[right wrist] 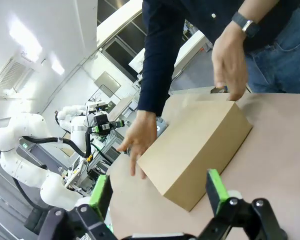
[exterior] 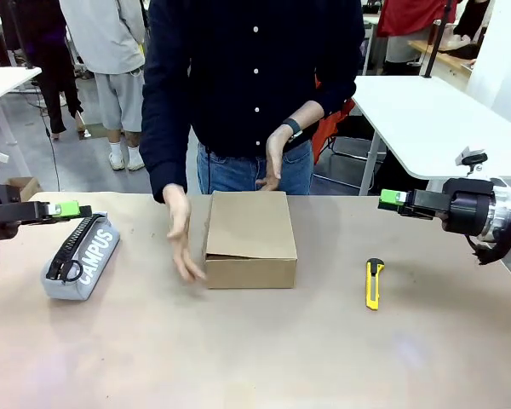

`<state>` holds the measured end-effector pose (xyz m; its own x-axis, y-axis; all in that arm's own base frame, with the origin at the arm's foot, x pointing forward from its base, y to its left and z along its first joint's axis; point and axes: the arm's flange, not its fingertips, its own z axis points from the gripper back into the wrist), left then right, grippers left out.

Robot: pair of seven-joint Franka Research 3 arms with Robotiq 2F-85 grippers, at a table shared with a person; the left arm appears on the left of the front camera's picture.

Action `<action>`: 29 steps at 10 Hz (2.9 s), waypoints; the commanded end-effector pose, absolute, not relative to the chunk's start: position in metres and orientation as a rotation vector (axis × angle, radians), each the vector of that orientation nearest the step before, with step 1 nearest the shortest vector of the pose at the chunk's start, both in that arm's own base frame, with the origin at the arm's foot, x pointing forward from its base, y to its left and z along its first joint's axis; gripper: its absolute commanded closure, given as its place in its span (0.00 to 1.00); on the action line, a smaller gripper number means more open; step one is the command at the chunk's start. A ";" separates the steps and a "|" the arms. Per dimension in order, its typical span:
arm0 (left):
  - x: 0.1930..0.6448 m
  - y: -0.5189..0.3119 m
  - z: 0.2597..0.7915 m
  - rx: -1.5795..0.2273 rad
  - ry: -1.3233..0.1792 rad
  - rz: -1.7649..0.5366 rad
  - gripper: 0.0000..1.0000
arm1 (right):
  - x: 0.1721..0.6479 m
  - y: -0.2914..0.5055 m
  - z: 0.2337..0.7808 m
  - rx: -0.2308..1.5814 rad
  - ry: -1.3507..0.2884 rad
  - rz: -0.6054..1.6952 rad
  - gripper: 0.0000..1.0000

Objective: Pack the item into the box.
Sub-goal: Close the Mailer Box.

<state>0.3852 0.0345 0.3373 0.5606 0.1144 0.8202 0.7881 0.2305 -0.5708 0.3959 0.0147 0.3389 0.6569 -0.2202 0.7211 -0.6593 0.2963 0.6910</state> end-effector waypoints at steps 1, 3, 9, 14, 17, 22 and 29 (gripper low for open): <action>0.386 0.034 0.340 -1.267 -0.897 -0.565 0.00 | 0.395 0.014 0.342 1.260 -0.858 0.353 0.00; 0.386 0.034 0.340 -1.267 -0.897 -0.565 0.00 | 0.395 0.014 0.342 1.260 -0.858 0.353 0.00; 0.386 0.034 0.340 -1.267 -0.897 -0.565 0.00 | 0.395 0.014 0.342 1.260 -0.858 0.353 0.00; 0.386 0.034 0.340 -1.267 -0.897 -0.565 0.00 | 0.395 0.014 0.342 1.260 -0.858 0.353 0.00; 0.386 0.034 0.340 -1.267 -0.897 -0.565 0.00 | 0.395 0.014 0.342 1.260 -0.858 0.353 0.00; 0.386 0.034 0.340 -1.267 -0.897 -0.565 0.00 | 0.395 0.014 0.342 1.260 -0.858 0.353 0.00; 0.386 0.034 0.340 -1.267 -0.897 -0.565 0.00 | 0.395 0.014 0.342 1.260 -0.858 0.353 0.00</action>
